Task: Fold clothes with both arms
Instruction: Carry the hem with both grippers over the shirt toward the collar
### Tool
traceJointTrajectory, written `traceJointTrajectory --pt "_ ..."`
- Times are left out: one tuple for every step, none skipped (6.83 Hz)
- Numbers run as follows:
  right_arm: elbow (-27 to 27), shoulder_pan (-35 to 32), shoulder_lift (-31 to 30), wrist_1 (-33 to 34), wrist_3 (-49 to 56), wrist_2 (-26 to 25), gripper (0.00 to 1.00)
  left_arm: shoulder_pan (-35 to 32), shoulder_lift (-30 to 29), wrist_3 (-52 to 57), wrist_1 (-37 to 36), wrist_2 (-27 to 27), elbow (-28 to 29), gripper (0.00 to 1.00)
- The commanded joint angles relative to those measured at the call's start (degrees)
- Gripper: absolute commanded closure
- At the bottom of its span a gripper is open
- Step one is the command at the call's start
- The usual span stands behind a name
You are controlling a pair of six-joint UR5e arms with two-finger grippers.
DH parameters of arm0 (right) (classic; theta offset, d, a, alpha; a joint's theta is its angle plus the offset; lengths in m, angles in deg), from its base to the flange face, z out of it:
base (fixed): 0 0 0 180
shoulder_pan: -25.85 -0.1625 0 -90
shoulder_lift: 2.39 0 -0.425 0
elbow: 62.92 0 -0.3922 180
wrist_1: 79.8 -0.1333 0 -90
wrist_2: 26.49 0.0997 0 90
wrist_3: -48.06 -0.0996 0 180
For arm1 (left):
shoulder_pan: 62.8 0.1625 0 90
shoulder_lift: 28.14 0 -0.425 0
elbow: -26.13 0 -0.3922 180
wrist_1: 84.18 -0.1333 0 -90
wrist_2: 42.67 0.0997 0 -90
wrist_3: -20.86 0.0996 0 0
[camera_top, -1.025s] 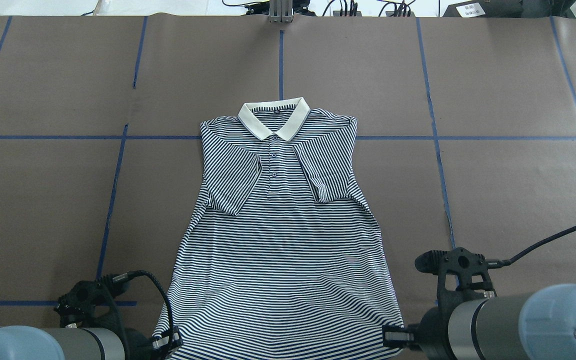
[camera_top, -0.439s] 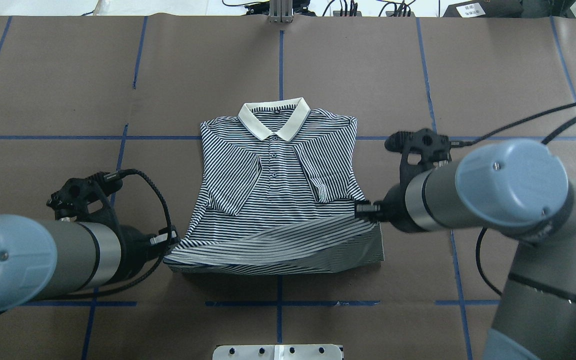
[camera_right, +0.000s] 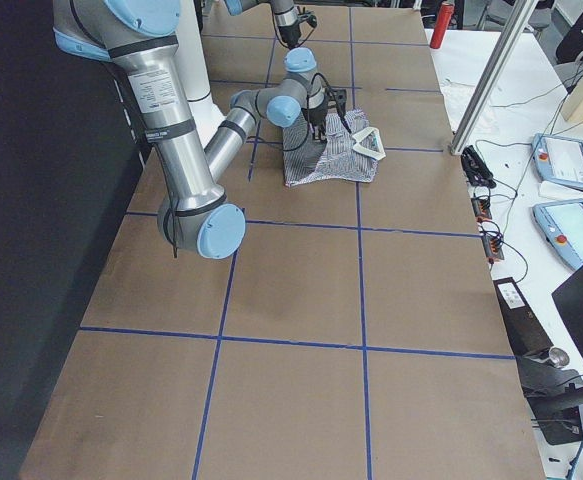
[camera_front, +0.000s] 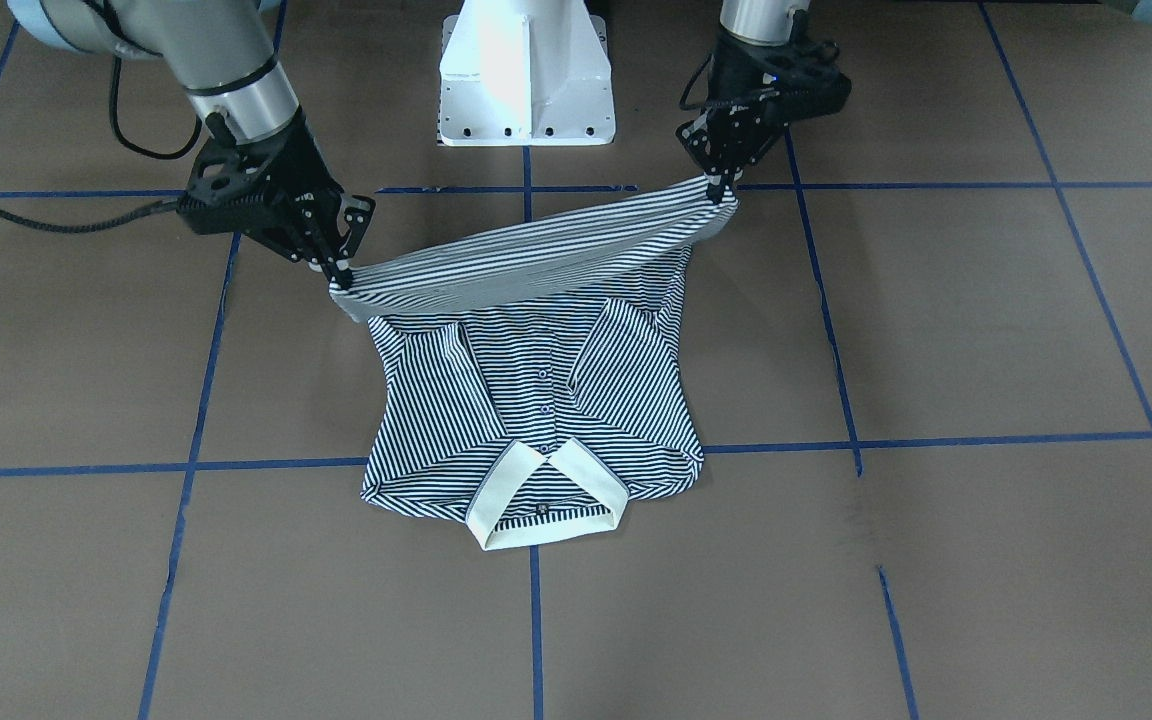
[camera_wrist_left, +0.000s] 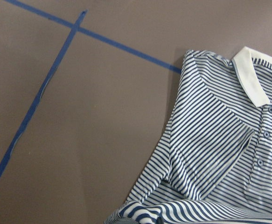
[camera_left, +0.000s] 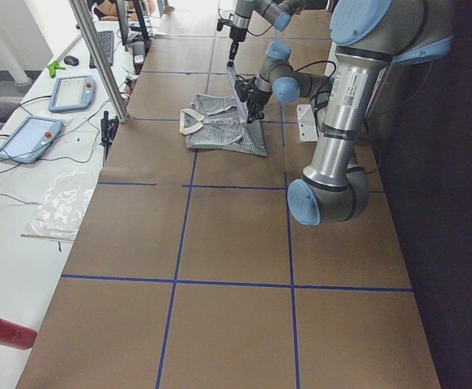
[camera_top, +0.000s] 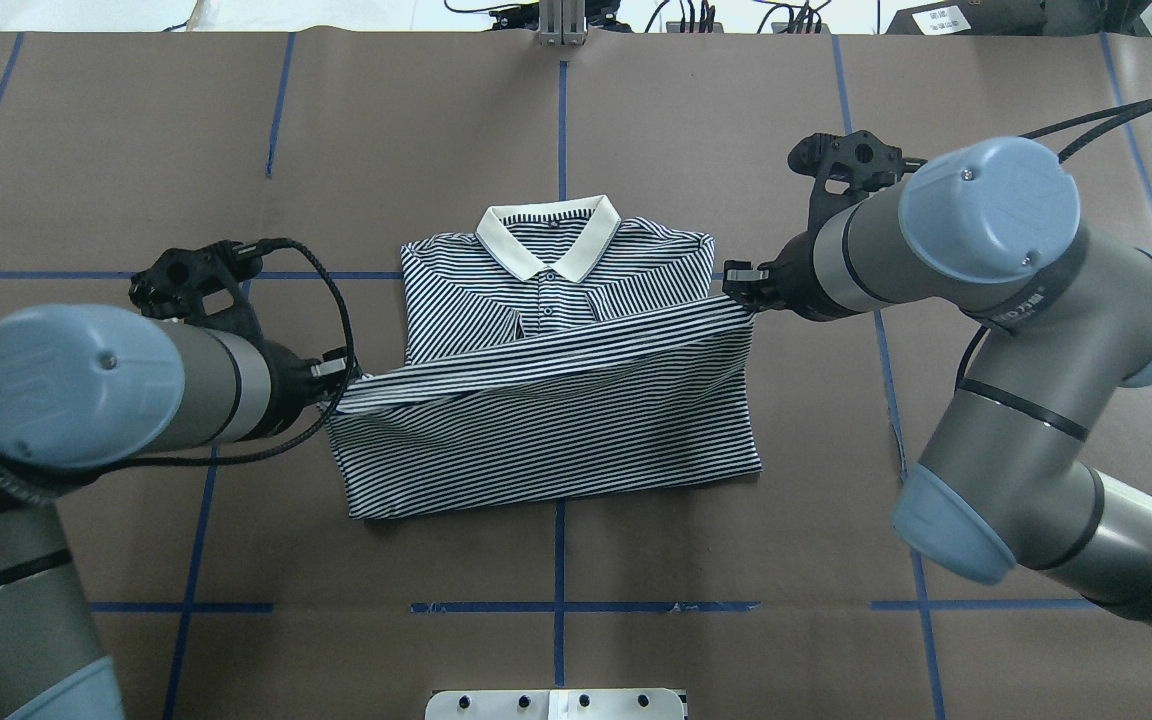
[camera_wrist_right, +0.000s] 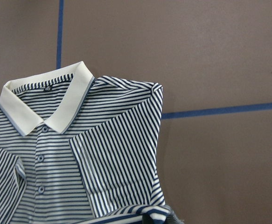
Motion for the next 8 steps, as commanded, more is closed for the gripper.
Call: traceJointTrajectory --pt "-11.4 -1.7 5.2 -5.6 -0.1 0.1 1.00 -5.9 -3.5 3.2 12.9 0.0 13.5 1.00" --pt "-14.2 -2.4 6.8 -5.7 -0.1 0.1 1.00 -8.6 -4.9 3.2 20.9 0.0 21.4 1.00" --pt "-18.0 -3.2 9.4 -5.7 -0.1 0.1 1.00 -11.3 -6.7 3.2 26.6 0.0 29.1 1.00" --pt "-22.5 -3.4 12.1 -5.8 -0.1 0.1 1.00 -11.6 -6.9 3.1 31.0 0.0 34.4 1.00" --pt "-26.4 -4.8 13.9 -6.0 -0.2 0.1 1.00 -11.6 -6.9 3.1 33.8 0.0 37.3 1.00" --pt "-31.2 -6.4 14.6 -11.3 -0.3 0.2 1.00 -11.6 -7.2 3.1 34.1 0.1 37.7 1.00" --pt "-36.1 -7.9 15.3 -16.3 -0.3 1.4 1.00 -11.6 -7.4 3.1 34.1 0.1 37.7 1.00" --pt "-37.4 -8.5 16.0 -16.8 -0.3 1.8 1.00 -11.7 -8.2 3.0 34.1 0.1 37.7 1.00"
